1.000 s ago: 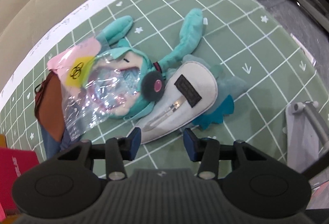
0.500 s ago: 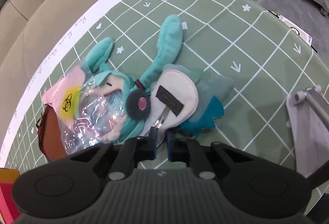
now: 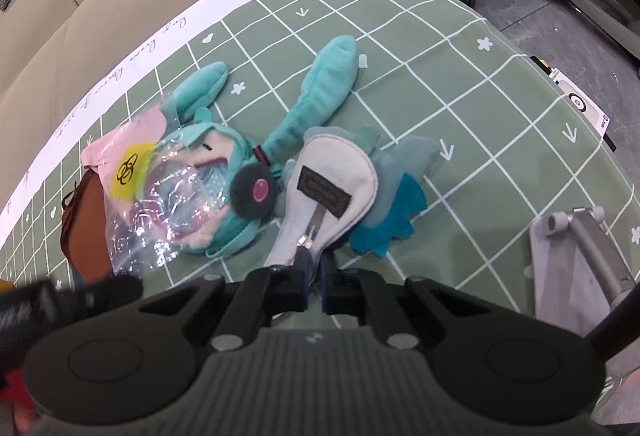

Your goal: Organize soft objects

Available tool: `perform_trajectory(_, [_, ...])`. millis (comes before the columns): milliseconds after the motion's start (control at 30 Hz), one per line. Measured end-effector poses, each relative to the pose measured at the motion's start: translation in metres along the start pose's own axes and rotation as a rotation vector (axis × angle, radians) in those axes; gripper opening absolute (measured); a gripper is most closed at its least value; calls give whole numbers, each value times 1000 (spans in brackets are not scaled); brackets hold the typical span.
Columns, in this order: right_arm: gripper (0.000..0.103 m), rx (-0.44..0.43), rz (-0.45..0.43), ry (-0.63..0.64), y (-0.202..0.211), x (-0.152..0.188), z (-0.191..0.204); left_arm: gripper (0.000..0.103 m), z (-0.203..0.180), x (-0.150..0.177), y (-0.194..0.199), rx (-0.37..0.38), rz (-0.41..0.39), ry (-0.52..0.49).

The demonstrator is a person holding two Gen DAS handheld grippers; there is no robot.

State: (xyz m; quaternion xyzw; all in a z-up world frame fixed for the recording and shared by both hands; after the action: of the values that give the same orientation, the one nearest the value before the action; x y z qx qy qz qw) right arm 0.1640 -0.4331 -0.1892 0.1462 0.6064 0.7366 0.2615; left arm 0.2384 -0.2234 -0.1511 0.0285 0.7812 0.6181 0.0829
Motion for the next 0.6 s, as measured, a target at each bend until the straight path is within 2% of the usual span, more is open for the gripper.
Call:
perform_trajectory(67, [2, 11, -6, 29, 0, 0, 2, 76, 2, -7, -2, -10, -13, 27])
perform_trajectory(167, [2, 25, -9, 49, -1, -1, 5, 76, 6, -19, -8, 51, -3, 61])
perform_trajectory(233, [2, 24, -6, 49, -2, -1, 4, 68, 6, -25, -13, 68, 5, 63])
perform_trajectory(300, [2, 30, -6, 64, -2, -2, 5, 24, 6, -25, -17, 99, 5, 68])
perform_trajectory(400, [2, 46, -8, 84, -3, -1, 7, 0, 6, -22, -21, 98, 15, 67])
perform_trajectory(467, [2, 44, -7, 81, -4, -1, 7, 0, 6, -18, -22, 56, 11, 54])
perform_trajectory(600, [2, 47, -7, 87, -4, -1, 7, 0, 11, -6, -15, 25, -4, 42])
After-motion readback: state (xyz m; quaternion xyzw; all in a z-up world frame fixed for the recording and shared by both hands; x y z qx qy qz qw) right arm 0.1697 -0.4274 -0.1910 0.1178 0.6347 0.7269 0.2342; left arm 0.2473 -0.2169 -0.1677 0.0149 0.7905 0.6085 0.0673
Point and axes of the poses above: each gripper's, at about its wrist camera, not at the fingertips, and y roughly against the way its jaws point, z to its left, x to its underside, the point moved 3 cm from there along -y, roughly the way its jaws point, and after that the axes turned 13 degrees about z, right-handed, at the moved point
